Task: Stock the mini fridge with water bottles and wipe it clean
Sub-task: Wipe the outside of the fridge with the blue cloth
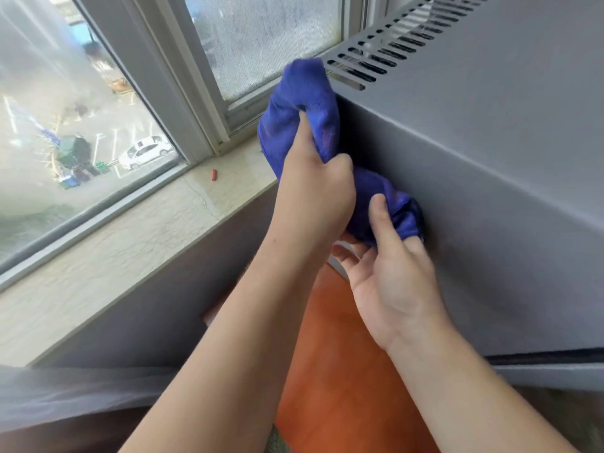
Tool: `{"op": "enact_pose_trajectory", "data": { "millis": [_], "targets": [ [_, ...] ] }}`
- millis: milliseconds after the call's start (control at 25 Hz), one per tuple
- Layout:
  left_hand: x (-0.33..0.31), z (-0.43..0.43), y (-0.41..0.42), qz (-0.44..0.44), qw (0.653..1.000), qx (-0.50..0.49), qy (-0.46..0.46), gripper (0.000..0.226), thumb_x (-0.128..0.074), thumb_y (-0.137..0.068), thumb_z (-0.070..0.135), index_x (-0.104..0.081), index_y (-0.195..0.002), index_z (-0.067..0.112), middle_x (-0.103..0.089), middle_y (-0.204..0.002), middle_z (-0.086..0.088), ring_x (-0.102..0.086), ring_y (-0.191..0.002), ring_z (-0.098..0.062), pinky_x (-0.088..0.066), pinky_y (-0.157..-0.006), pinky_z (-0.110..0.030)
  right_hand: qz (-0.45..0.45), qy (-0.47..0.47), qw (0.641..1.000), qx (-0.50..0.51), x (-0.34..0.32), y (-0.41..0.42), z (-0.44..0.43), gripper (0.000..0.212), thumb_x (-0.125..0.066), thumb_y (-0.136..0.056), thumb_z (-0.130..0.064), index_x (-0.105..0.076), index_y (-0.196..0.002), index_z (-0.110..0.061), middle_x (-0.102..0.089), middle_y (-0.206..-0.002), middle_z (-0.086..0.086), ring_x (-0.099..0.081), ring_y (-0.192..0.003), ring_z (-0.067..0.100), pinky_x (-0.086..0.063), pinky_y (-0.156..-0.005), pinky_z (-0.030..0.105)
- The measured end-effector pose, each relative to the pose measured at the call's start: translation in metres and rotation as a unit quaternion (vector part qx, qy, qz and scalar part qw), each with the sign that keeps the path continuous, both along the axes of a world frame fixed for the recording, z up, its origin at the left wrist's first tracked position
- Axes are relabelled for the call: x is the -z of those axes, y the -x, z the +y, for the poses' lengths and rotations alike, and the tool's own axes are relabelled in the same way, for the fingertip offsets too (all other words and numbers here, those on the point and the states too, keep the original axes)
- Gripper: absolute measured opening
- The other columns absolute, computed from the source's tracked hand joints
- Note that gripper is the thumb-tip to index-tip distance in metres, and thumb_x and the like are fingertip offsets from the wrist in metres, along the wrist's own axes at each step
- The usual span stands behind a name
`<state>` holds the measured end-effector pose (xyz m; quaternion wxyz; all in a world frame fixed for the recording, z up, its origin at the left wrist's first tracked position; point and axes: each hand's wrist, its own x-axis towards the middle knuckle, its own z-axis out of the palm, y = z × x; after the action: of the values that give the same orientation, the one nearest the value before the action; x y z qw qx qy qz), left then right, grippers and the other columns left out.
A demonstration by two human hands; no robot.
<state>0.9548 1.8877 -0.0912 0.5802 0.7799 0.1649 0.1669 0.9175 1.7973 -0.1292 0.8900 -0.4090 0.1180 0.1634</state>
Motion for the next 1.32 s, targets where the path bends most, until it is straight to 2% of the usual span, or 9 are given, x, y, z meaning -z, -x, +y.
{"op": "enact_pose_trajectory", "data": {
  "millis": [80,200,280,520,720,920,1040,1200,1320],
  "targets": [
    [-0.004,-0.004,0.006,-0.020,0.999,0.006,-0.025,0.020,-0.046,-0.086,-0.001,-0.053,-0.096,0.016,-0.044,-0.055,0.017,-0.040,-0.052,-0.001,-0.033,-0.052,-0.016,-0.019,0.023,1.000,0.012,-0.002,0.005,-0.005,0.021,-0.056,-0.103,-0.027,-0.073,-0.098,-0.015,-0.076,-0.090,0.003,-0.067,-0.068,0.013,-0.053,-0.070,0.030],
    [0.011,-0.006,0.006,-0.004,0.999,0.014,-0.046,0.051,-0.044,-0.084,-0.001,-0.051,-0.133,0.013,-0.053,-0.065,0.020,-0.048,-0.060,0.003,-0.040,-0.063,-0.024,-0.004,0.033,0.999,0.010,0.013,0.003,-0.004,0.019,-0.056,-0.103,-0.024,-0.071,-0.102,-0.013,-0.075,-0.085,0.002,-0.064,-0.064,0.013,-0.051,-0.066,0.030],
    [0.022,-0.008,0.003,0.017,0.998,0.009,-0.056,0.059,-0.043,-0.085,0.000,-0.046,-0.140,0.018,-0.057,-0.075,0.013,-0.051,-0.062,0.006,-0.042,-0.061,-0.017,0.014,0.052,0.998,0.012,0.027,0.000,-0.003,0.017,-0.055,-0.104,-0.022,-0.071,-0.102,-0.017,-0.074,-0.081,0.000,-0.061,-0.061,0.011,-0.050,-0.060,0.027],
    [0.089,-0.002,-0.012,0.126,0.992,0.000,0.000,0.039,-0.038,-0.089,-0.001,-0.049,-0.123,0.015,-0.062,-0.092,-0.004,-0.056,-0.076,-0.009,-0.044,-0.062,-0.024,0.112,0.108,0.988,-0.012,0.084,-0.010,-0.003,0.014,-0.057,-0.104,-0.022,-0.070,-0.106,-0.017,-0.071,-0.074,0.001,-0.059,-0.058,0.013,-0.050,-0.063,0.030],
    [0.155,-0.006,-0.013,0.180,0.983,0.020,0.027,0.042,-0.037,-0.090,-0.002,-0.044,-0.126,0.018,-0.060,-0.090,-0.001,-0.054,-0.072,-0.005,-0.041,-0.058,-0.018,0.199,0.148,0.968,-0.032,0.136,-0.014,-0.009,0.014,-0.055,-0.105,-0.023,-0.069,-0.104,-0.020,-0.073,-0.075,0.000,-0.061,-0.062,0.014,-0.052,-0.058,0.028],
    [0.220,-0.012,-0.016,0.262,0.962,0.038,0.070,0.040,-0.038,-0.091,-0.001,-0.045,-0.128,0.012,-0.057,-0.094,0.001,-0.056,-0.090,-0.019,-0.043,-0.071,-0.026,0.273,0.209,0.938,-0.051,0.182,-0.015,-0.023,0.020,-0.057,-0.105,-0.025,-0.066,-0.118,-0.014,-0.073,-0.103,0.008,-0.066,-0.074,0.020,-0.052,-0.060,0.032],
    [0.256,-0.023,-0.008,0.303,0.941,0.067,0.137,0.041,-0.038,-0.089,-0.003,-0.048,-0.123,0.017,-0.059,-0.100,0.001,-0.056,-0.100,-0.020,-0.050,-0.097,-0.041,0.320,0.240,0.916,-0.041,0.203,-0.010,-0.036,0.020,-0.056,-0.105,-0.024,-0.062,-0.120,-0.011,-0.068,-0.100,0.008,-0.065,-0.079,0.023,-0.053,-0.065,0.035],
    [0.279,-0.033,0.004,0.323,0.920,0.065,0.211,0.043,-0.040,-0.083,0.000,-0.054,-0.120,0.019,-0.063,-0.108,0.001,-0.059,-0.110,-0.022,-0.050,-0.103,-0.044,0.309,0.275,0.910,-0.031,0.213,0.003,-0.050,0.018,-0.057,-0.105,-0.022,-0.061,-0.116,-0.008,-0.065,-0.092,0.007,-0.062,-0.074,0.021,-0.053,-0.064,0.034],
    [0.260,-0.031,0.008,0.292,0.914,0.033,0.279,0.036,-0.041,-0.073,0.004,-0.059,-0.098,0.023,-0.064,-0.098,-0.006,-0.060,-0.096,-0.028,-0.054,-0.088,-0.047,0.252,0.278,0.927,-0.014,0.197,0.006,-0.044,0.019,-0.057,-0.105,-0.024,-0.065,-0.110,-0.007,-0.070,-0.090,0.008,-0.064,-0.071,0.019,-0.054,-0.065,0.031]
  ]
}}
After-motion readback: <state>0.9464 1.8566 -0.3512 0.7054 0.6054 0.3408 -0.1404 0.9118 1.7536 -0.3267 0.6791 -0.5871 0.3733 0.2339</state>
